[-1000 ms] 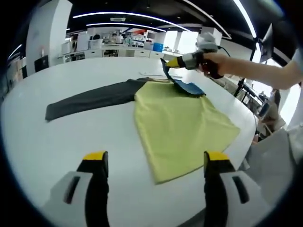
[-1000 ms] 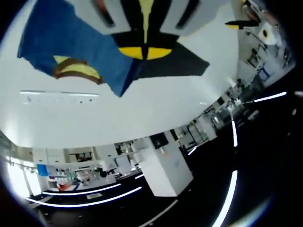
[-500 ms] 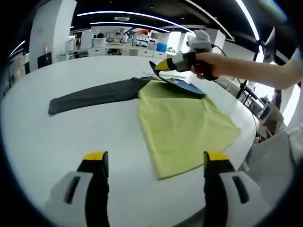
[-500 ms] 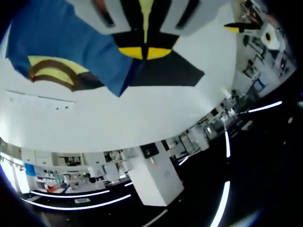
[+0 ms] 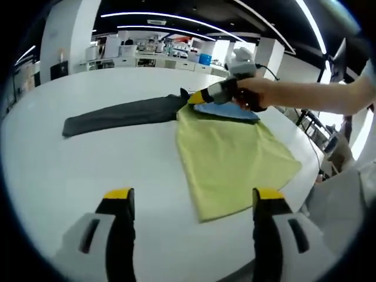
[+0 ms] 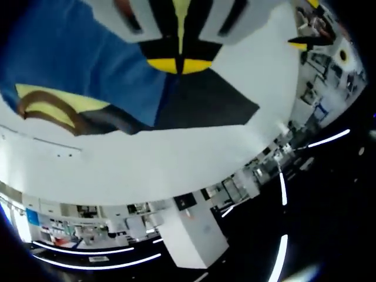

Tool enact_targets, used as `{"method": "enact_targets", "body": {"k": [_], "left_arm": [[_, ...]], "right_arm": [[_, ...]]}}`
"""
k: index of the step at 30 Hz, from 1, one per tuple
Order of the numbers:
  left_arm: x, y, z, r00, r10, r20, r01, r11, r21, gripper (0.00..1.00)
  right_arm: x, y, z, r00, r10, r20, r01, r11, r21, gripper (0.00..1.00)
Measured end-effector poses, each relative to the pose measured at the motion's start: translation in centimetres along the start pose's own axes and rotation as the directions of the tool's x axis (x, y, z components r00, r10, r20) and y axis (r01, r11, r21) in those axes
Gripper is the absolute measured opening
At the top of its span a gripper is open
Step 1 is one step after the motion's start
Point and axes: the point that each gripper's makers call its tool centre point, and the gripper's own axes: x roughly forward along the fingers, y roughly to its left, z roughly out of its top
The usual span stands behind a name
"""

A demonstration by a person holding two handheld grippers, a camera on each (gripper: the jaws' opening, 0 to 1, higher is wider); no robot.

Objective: Fold the garment on the visible template until the final outline fits inside the template.

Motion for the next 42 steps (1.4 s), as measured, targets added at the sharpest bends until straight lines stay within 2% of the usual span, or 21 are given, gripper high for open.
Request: {"method": "enact_targets", "body": {"k": [3, 10, 15, 16, 19, 23, 25, 29, 36, 40, 42], "left_arm": [[-0.6, 0.3, 0.7, 1.0, 0.012, 0.023, -0.012, 1.0, -0.019, 0.79], [-0.6, 0.5, 0.7, 0.999, 0.026, 0.024, -0.025, 0.999, -0.029, 0.79], [-0.4, 0.4, 0.7, 1.0, 0.02, 0.02, -0.019, 1.0, -0.022, 0.79], [-0.3, 0.4, 0.8, 1.0, 0.019, 0.022, -0.018, 1.0, -0.021, 0.79], [-0.2, 0.1, 1.0, 1.0, 0.012, 0.024, -0.012, 1.0, -0.016, 0.79], [0.0, -0.1, 1.4, 1.0, 0.004, 0.026, -0.004, 1.0, -0.007, 0.79], [0.1, -0.3, 1.7, 1.0, 0.0, 0.029, 0.0, 1.0, -0.005, 0.79], [0.2, 0.0, 2.0, 0.999, -0.006, 0.034, 0.006, 1.0, -0.005, 0.79], [0.2, 0.1, 3.2, 0.999, -0.007, 0.039, 0.007, 1.0, 0.02, 0.79], [0.3, 0.1, 3.9, 0.999, -0.017, 0.035, 0.016, 0.999, 0.039, 0.79], [0.4, 0.2, 4.2, 0.999, -0.022, 0.032, 0.021, 0.999, 0.048, 0.79]], "right_arm": [[0.4, 0.0, -0.7, 1.0, -0.003, -0.019, 0.003, 1.0, -0.001, 0.0], [0.6, 0.1, -0.9, 1.0, 0.003, -0.021, -0.002, 1.0, 0.02, 0.0], [-0.2, 0.9, -0.3, 1.0, 0.022, 0.001, -0.022, 0.999, -0.045, 0.03], [-0.6, 1.1, 0.0, 0.999, 0.026, 0.018, -0.024, 0.997, -0.071, 0.06], [-0.5, 0.6, -0.2, 0.999, 0.035, 0.018, -0.033, 0.995, -0.092, 0.19], [-1.7, -0.1, -0.2, 0.999, 0.02, 0.034, -0.015, 0.99, -0.142, 0.41], [-1.9, -0.6, -0.2, 0.999, 0.017, 0.029, -0.012, 0.988, -0.154, 0.48], [-2.6, -1.2, -0.4, 1.0, 0.002, 0.029, 0.003, 0.98, -0.199, 0.7], [-3.6, -1.9, -0.2, 0.999, -0.007, 0.043, 0.016, 0.977, -0.212, 0.85], [-4.1, -2.7, -0.1, 0.999, -0.025, 0.045, 0.034, 0.975, -0.22, 0.98], [-4.6, -2.8, -0.1, 0.998, -0.031, 0.048, 0.04, 0.976, -0.212, 1.0]]}}
